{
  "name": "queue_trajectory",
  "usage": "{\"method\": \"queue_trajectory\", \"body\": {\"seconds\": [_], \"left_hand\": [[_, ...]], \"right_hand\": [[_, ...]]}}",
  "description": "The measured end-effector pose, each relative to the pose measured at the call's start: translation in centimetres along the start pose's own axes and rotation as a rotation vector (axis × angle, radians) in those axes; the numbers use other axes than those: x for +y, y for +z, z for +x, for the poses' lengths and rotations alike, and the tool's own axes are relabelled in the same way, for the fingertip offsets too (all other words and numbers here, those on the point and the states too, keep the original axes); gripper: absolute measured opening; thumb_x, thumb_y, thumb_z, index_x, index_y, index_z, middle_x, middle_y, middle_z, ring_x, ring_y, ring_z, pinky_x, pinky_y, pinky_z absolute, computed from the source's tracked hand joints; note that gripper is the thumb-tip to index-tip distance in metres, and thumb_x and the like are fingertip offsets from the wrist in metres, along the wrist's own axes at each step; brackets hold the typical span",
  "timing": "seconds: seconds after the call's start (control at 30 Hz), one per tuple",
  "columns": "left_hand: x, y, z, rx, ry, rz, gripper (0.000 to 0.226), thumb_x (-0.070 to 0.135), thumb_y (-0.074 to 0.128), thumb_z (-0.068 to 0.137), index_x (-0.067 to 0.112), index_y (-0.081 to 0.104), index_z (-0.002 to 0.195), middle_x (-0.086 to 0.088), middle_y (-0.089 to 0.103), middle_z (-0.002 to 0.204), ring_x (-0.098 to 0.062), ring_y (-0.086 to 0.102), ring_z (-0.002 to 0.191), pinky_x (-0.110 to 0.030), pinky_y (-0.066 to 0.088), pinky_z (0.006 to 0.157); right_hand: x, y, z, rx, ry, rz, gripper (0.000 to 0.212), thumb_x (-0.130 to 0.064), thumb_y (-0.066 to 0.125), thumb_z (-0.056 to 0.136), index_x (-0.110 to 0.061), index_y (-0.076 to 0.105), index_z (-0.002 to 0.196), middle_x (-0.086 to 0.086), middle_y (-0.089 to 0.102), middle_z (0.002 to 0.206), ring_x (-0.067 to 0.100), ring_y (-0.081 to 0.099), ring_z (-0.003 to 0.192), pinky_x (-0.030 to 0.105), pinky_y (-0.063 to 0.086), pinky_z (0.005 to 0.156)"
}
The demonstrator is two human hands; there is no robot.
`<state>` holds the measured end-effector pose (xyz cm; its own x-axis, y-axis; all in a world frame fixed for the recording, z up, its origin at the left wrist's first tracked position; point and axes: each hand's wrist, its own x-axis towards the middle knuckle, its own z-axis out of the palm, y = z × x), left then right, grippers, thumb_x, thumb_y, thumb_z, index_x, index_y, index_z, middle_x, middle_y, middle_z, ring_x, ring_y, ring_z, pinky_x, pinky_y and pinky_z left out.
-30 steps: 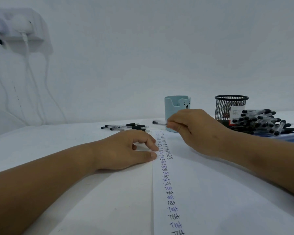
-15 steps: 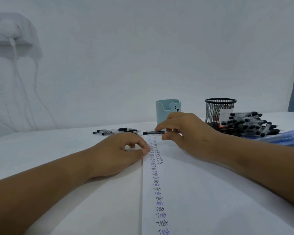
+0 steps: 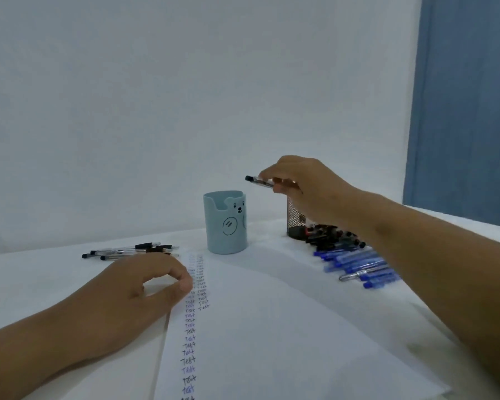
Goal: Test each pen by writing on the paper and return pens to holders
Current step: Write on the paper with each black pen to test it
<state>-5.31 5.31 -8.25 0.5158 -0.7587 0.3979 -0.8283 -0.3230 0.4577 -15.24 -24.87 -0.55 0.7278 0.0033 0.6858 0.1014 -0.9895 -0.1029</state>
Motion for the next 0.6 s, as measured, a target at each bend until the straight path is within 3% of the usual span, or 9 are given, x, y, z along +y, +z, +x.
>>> {"method": "queue_trajectory", "body": {"seconds": [0.1, 0.2, 0.37, 0.4, 0.47, 0.53, 0.6], "left_hand": [[-0.1, -0.1, 0.0, 0.016, -0.017, -0.013, 0.038, 0.073, 0.049, 0.073, 0.056, 0.064, 0.104, 0.038, 0.062, 0.115, 0.013, 0.055, 0.108, -0.033, 0.05, 0.092], [-0.2, -0.1, 0.0, 0.047, -0.003, 0.03, 0.072, 0.102, 0.039, 0.055, 0.058, 0.063, 0.107, 0.042, 0.06, 0.115, 0.019, 0.052, 0.108, -0.029, 0.049, 0.087], [0.4, -0.1, -0.2, 0.083, 0.0, 0.014, 0.06, 0.096, 0.047, 0.059, 0.059, 0.064, 0.103, 0.042, 0.062, 0.111, 0.021, 0.05, 0.106, -0.029, 0.05, 0.089], [0.3, 0.1, -0.1, 0.101, 0.018, 0.016, 0.053, 0.092, 0.052, 0.062, 0.059, 0.065, 0.102, 0.041, 0.062, 0.11, 0.02, 0.05, 0.106, -0.027, 0.049, 0.088], [0.2, 0.2, 0.0, 0.1, 0.014, -0.011, 0.016, 0.058, 0.07, 0.081, 0.058, 0.066, 0.096, 0.042, 0.063, 0.107, 0.021, 0.05, 0.105, -0.019, 0.046, 0.088], [-0.1, 0.3, 0.1, 0.105, 0.042, -0.001, 0.028, 0.031, 0.073, 0.086, 0.058, 0.067, 0.093, 0.042, 0.063, 0.105, 0.021, 0.05, 0.105, -0.009, 0.043, 0.082], [-0.6, 0.4, 0.4, 0.089, 0.041, 0.021, 0.03, 0.028, 0.073, 0.087, 0.057, 0.067, 0.092, 0.042, 0.063, 0.105, 0.021, 0.05, 0.104, -0.006, 0.041, 0.078]], "right_hand": [[1.7, -2.5, 0.0, 0.004, 0.165, 0.039, 0.034, -0.005, 0.055, 0.1, -0.031, 0.066, 0.119, -0.009, 0.059, 0.095, 0.014, 0.058, 0.079, 0.026, 0.048, 0.066], [3.6, -4.5, -0.6, -0.196, 0.274, -0.1, 0.029, -0.004, 0.057, 0.098, -0.029, 0.069, 0.108, -0.004, 0.064, 0.1, 0.013, 0.059, 0.076, 0.026, 0.048, 0.064], [5.2, -5.6, -1.7, -0.445, 0.442, -0.161, 0.038, 0.008, 0.054, 0.088, -0.023, 0.073, 0.101, -0.006, 0.067, 0.089, 0.013, 0.064, 0.081, 0.021, 0.045, 0.059], [5.2, -5.6, -1.8, -0.458, 0.456, -0.153, 0.04, 0.009, 0.052, 0.087, -0.022, 0.073, 0.102, -0.007, 0.067, 0.087, 0.013, 0.064, 0.079, 0.02, 0.044, 0.056], [5.2, -5.6, -1.8, -0.462, 0.451, -0.15, 0.042, 0.01, 0.051, 0.085, -0.02, 0.074, 0.103, -0.004, 0.069, 0.093, 0.013, 0.063, 0.076, 0.019, 0.043, 0.052], [5.2, -5.6, -1.6, -0.453, 0.432, -0.154, 0.043, 0.011, 0.052, 0.083, -0.021, 0.075, 0.101, 0.0, 0.071, 0.099, 0.01, 0.062, 0.072, 0.016, 0.043, 0.05], [5.3, -5.4, -1.5, -0.452, 0.426, -0.16, 0.039, 0.011, 0.056, 0.082, -0.022, 0.073, 0.094, 0.001, 0.072, 0.1, 0.005, 0.061, 0.068, 0.016, 0.042, 0.051]]}}
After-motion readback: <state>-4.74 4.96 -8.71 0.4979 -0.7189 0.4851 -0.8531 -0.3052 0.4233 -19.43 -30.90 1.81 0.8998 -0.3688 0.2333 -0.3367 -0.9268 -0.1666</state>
